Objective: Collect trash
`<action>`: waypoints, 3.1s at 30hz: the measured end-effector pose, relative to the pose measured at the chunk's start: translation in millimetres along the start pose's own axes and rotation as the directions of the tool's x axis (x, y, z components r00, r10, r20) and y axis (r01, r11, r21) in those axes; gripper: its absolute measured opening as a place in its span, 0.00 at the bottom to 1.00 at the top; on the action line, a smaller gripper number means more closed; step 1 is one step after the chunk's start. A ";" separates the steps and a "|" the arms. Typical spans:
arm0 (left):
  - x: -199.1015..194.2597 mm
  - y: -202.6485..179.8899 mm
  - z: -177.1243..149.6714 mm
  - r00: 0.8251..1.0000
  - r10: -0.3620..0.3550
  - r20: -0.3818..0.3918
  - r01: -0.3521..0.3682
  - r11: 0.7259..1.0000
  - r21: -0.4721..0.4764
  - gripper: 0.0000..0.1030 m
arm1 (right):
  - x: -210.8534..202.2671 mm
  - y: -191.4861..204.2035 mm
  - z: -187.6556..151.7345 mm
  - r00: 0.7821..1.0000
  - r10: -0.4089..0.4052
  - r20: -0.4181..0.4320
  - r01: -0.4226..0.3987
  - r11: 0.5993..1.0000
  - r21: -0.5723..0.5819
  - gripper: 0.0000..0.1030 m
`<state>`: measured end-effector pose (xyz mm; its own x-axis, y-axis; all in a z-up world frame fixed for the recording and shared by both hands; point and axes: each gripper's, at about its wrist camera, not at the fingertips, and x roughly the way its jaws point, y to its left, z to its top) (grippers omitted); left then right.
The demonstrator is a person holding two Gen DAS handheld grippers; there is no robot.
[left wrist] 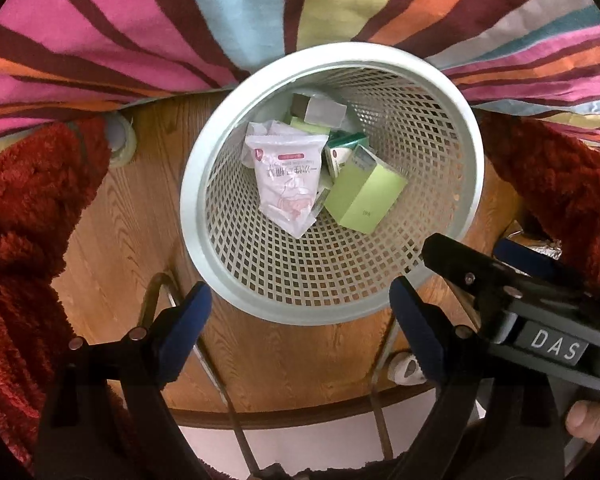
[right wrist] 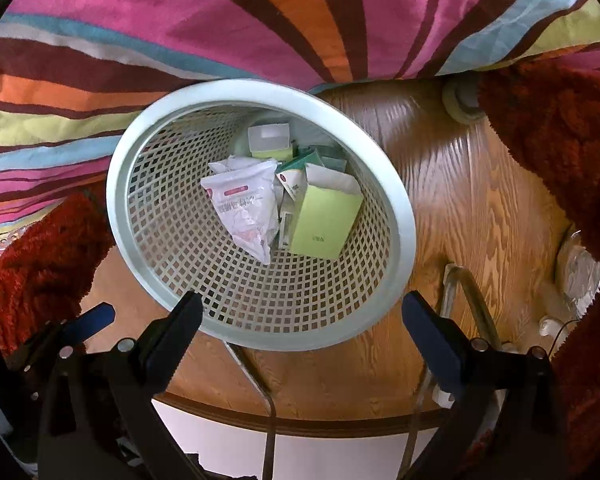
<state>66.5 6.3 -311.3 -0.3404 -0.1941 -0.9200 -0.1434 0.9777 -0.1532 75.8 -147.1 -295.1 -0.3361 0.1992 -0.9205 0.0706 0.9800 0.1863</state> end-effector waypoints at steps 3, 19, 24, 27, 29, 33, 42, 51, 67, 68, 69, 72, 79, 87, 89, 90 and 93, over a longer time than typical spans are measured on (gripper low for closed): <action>-3.3 0.3 0.5 1.000 0.006 0.027 -0.006 1.000 0.015 0.86 | -7.0 1.3 -1.4 1.000 0.001 0.025 -0.001 1.000 -0.001 0.93; -61.3 -8.4 -24.8 0.955 -0.003 0.296 -0.015 0.998 0.058 0.86 | -85.8 10.6 -25.3 0.951 0.081 0.297 -0.053 0.994 -0.098 0.93; -83.1 -8.7 -35.3 0.921 0.000 0.390 -0.027 0.998 0.063 0.86 | -112.2 9.9 -37.0 0.917 0.091 0.387 -0.039 0.989 -0.140 0.93; -94.3 -8.1 -41.2 0.899 0.000 0.438 -0.033 0.997 0.067 0.86 | -128.3 11.4 -45.5 0.891 0.098 0.443 -0.026 0.986 -0.167 0.93; -101.6 -7.8 -45.6 0.884 0.000 0.468 -0.035 0.997 0.068 0.86 | -136.9 13.5 -50.8 0.874 0.103 0.475 -0.015 0.983 -0.184 0.93; -119.8 -7.6 -54.1 0.849 0.007 0.529 -0.047 0.997 0.062 0.86 | -161.0 17.9 -64.4 0.827 0.098 0.554 0.033 0.975 -0.221 0.93; -168.8 -9.8 -75.3 0.721 0.026 0.692 -0.075 0.996 0.041 0.86 | -211.9 19.8 -90.5 0.662 0.109 0.742 0.110 0.965 -0.239 0.93; -205.6 -13.5 -90.0 0.619 0.032 0.785 -0.083 0.996 0.025 0.86 | -229.6 17.4 -100.3 0.559 0.115 0.821 0.144 0.962 -0.232 0.93; -223.4 -18.9 -87.8 0.574 0.047 0.817 -0.113 0.993 0.022 0.86 | -245.7 21.0 -103.7 0.488 0.097 0.867 0.201 0.955 -0.220 0.93; -224.1 -19.5 -87.2 0.572 0.050 0.819 -0.115 0.993 0.020 0.85 | -245.8 21.5 -103.1 0.486 0.098 0.868 0.200 0.955 -0.220 0.93; -225.1 -20.1 -86.8 0.569 0.052 0.821 -0.118 0.993 0.020 0.86 | -246.1 22.5 -102.6 0.485 0.105 0.868 0.194 0.955 -0.224 0.93; -229.3 -20.5 -86.6 0.558 0.053 0.828 -0.123 0.992 0.020 0.86 | -248.7 25.4 -100.9 0.482 0.118 0.868 0.182 0.956 -0.231 0.93; -238.4 -20.0 -83.8 0.553 0.053 0.832 -0.118 0.993 0.014 0.86 | -253.7 31.6 -97.5 0.483 0.135 0.865 0.173 0.954 -0.245 0.93; -241.5 -21.2 -82.3 0.548 0.063 0.834 -0.126 0.992 0.008 0.86 | -256.1 30.0 -96.4 0.478 0.113 0.871 0.193 0.954 -0.230 0.93; -242.2 -20.4 -83.3 0.547 0.058 0.835 -0.115 0.993 0.006 0.86 | -256.7 28.6 -97.2 0.478 0.110 0.872 0.192 0.955 -0.225 0.93; -243.0 -19.7 -83.9 0.546 0.057 0.836 -0.112 0.994 0.005 0.86 | -257.0 28.2 -97.4 0.478 0.108 0.872 0.192 0.956 -0.223 0.93; -244.7 -18.2 -86.3 0.545 0.052 0.837 -0.104 0.995 0.006 0.86 | -258.4 27.8 -98.1 0.477 0.107 0.872 0.189 0.957 -0.221 0.93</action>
<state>72.2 29.1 -52.3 0.5846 0.0119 -0.8112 -0.1019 0.9930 -0.0589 72.4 -171.0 -18.4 0.6663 0.1977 -0.7190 -0.2035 0.9758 0.0797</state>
